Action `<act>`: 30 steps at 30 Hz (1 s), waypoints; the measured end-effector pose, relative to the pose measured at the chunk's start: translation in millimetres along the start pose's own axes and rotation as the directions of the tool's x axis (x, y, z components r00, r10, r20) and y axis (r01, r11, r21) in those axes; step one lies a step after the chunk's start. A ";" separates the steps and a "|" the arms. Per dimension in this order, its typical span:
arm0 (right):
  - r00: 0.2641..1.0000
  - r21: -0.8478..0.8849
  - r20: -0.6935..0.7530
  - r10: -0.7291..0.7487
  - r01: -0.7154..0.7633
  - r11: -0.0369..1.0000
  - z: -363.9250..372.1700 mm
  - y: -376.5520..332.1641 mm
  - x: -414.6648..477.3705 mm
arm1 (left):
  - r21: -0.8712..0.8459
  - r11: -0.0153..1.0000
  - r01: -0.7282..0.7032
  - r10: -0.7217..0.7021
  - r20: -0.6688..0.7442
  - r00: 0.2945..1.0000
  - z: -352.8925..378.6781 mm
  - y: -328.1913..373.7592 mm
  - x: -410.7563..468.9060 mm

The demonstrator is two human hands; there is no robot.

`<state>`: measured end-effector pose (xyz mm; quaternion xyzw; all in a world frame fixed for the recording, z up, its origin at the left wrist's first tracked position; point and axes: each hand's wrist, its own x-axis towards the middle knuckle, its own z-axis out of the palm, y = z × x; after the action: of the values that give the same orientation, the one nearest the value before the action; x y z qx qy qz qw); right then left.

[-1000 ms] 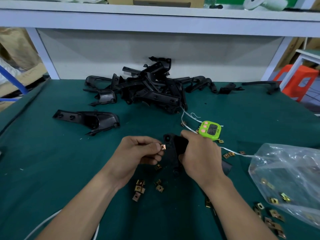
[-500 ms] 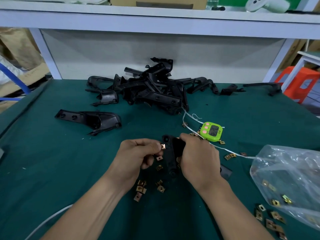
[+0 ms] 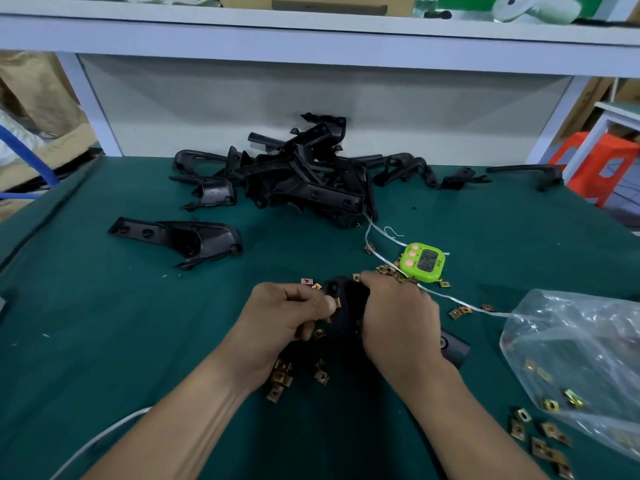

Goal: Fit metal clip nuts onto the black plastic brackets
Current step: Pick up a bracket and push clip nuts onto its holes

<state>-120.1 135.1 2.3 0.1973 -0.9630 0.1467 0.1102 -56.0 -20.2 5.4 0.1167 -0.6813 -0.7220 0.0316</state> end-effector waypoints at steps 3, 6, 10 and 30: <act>1.000 0.022 0.013 -0.003 0.003 1.000 -0.8 0.4 0.2 | 0.021 1.000 -0.007 0.007 0.024 1.000 0.0 1.9 -0.7; 0.999 0.045 0.009 -0.032 0.032 0.998 -2.0 -2.4 -2.6 | -0.004 0.999 0.034 -0.033 0.126 0.991 -3.8 7.2 -1.7; 0.996 0.130 -0.034 -0.086 0.090 0.987 -4.6 -7.6 -5.4 | -0.069 0.996 0.056 -0.035 0.266 0.963 -12.2 8.3 -1.2; 0.990 0.248 -0.106 0.096 -0.067 0.966 1.2 18.3 5.2 | 0.799 0.588 -0.128 -0.010 0.165 0.986 -21.9 3.7 5.9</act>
<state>-132.5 149.1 -1.7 0.1608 -0.9368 0.2797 0.1354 -57.6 -43.0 7.3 0.0405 -0.9380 -0.3402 -0.0524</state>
